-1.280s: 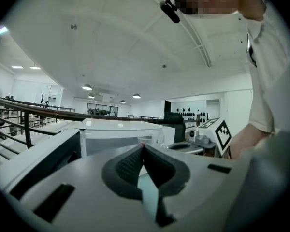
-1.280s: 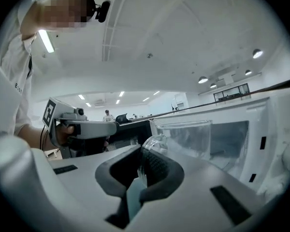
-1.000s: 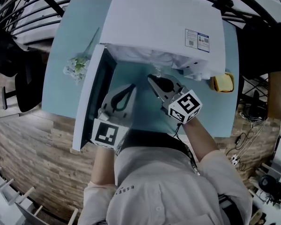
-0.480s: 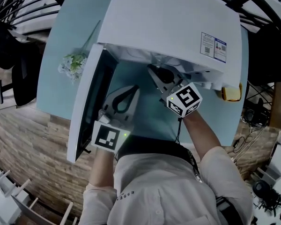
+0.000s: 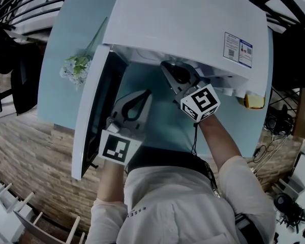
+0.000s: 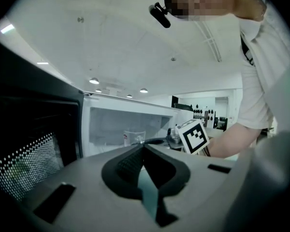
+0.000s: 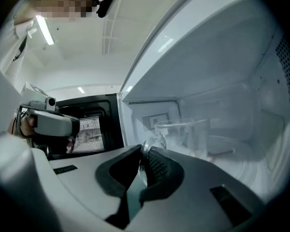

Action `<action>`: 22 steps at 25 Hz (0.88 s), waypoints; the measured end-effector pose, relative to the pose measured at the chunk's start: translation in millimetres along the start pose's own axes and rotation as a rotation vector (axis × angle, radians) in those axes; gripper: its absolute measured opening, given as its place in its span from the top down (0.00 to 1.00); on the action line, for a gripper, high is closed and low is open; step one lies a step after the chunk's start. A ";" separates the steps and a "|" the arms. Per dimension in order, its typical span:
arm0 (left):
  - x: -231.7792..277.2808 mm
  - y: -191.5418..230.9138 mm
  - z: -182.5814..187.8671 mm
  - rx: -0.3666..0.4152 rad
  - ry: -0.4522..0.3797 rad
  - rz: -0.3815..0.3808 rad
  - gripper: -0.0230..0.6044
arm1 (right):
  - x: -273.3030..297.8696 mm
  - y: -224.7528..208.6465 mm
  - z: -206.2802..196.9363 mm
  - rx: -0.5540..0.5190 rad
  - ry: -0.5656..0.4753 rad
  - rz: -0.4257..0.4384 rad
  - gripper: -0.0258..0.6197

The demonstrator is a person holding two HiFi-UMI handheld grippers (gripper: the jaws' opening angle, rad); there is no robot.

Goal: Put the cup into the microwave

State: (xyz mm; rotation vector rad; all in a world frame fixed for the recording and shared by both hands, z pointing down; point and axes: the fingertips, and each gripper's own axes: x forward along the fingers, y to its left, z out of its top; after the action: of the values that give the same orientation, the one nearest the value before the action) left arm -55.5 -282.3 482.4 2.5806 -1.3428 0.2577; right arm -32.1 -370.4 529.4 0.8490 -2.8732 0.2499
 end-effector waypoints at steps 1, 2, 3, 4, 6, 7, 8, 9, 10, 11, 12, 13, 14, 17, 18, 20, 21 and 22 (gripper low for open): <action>0.3 0.0 -0.9 -0.003 0.001 -0.001 0.96 | 1.0 -1.0 -1.6 -0.002 0.003 -0.005 0.93; 0.7 0.0 -1.8 -0.004 0.001 -0.003 0.96 | 2.3 -2.2 -3.4 -0.005 0.008 -0.011 0.93; 1.2 -0.1 -2.6 -0.004 0.002 -0.005 0.96 | 3.6 -3.7 -4.9 -0.008 0.014 -0.018 0.93; 1.7 -0.3 -3.4 -0.005 0.002 -0.007 0.96 | 4.9 -5.1 -5.8 -0.009 0.018 -0.024 0.93; 2.4 0.2 -4.1 -0.011 0.001 -0.008 0.96 | 7.8 -7.3 -5.6 -0.003 0.018 -0.032 0.93; 2.5 0.8 -4.1 -0.012 0.000 -0.008 0.96 | 9.3 -8.1 -5.1 0.000 0.016 -0.036 0.93; 2.5 1.1 -4.2 -0.012 -0.001 -0.008 0.96 | 10.4 -8.8 -4.7 0.002 0.014 -0.040 0.93; 2.4 1.1 -4.6 -0.011 -0.001 -0.010 0.96 | 11.2 -9.8 -4.4 0.003 0.011 -0.044 0.93; 2.4 1.0 -5.0 -0.010 0.001 -0.011 0.96 | 11.9 -11.2 -4.0 0.001 0.007 -0.047 0.93; 2.3 0.9 -5.2 -0.009 0.001 -0.012 0.96 | 12.6 -12.8 -3.3 0.000 0.004 -0.049 0.93; 2.2 1.1 -5.1 -0.010 0.000 -0.013 0.96 | 13.4 -14.5 -2.5 0.000 0.002 -0.052 0.93; 2.0 1.6 -5.0 -0.015 -0.001 -0.012 0.96 | 14.4 -16.1 -1.7 0.002 -0.001 -0.054 0.93; 1.8 2.2 -4.9 -0.020 -0.001 -0.011 0.96 | 15.3 -17.5 -1.2 0.009 -0.004 -0.056 0.93; 1.6 4.2 -4.8 -0.021 -0.003 -0.010 0.96 | 16.4 -19.7 -2.6 0.036 -0.001 -0.065 0.93; 1.8 4.4 -4.7 -0.021 -0.004 -0.010 0.96 | 16.6 -20.1 -4.6 0.044 0.006 -0.069 0.93; 2.6 3.7 -5.2 -0.023 -0.005 -0.010 0.96 | 16.2 -20.0 -7.8 0.051 0.018 -0.072 0.92; 3.0 2.6 -5.6 -0.024 -0.005 -0.011 0.96 | 15.8 -19.0 -8.5 0.045 0.022 -0.069 0.91; 3.3 1.0 -5.8 -0.025 -0.004 -0.012 0.96 | 15.4 -17.2 -8.6 0.037 0.027 -0.063 0.86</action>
State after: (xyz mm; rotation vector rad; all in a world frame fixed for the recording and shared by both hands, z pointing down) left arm -54.8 -283.9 488.9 2.5692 -1.3231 0.2331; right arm -34.8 -391.0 542.6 0.9339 -2.8196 0.3063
